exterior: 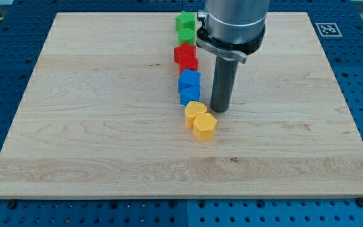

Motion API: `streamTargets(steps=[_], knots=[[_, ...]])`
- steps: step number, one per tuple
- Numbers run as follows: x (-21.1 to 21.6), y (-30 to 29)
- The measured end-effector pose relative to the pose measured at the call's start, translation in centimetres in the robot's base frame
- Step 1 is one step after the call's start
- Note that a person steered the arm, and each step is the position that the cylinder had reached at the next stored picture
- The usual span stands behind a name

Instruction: Move the yellow hexagon left a bit

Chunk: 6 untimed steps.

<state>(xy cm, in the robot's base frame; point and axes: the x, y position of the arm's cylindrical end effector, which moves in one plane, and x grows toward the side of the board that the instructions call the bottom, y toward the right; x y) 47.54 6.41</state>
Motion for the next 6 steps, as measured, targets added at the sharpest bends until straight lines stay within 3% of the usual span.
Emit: streamTargets(steps=[6], knots=[[6.6,-0.4]])
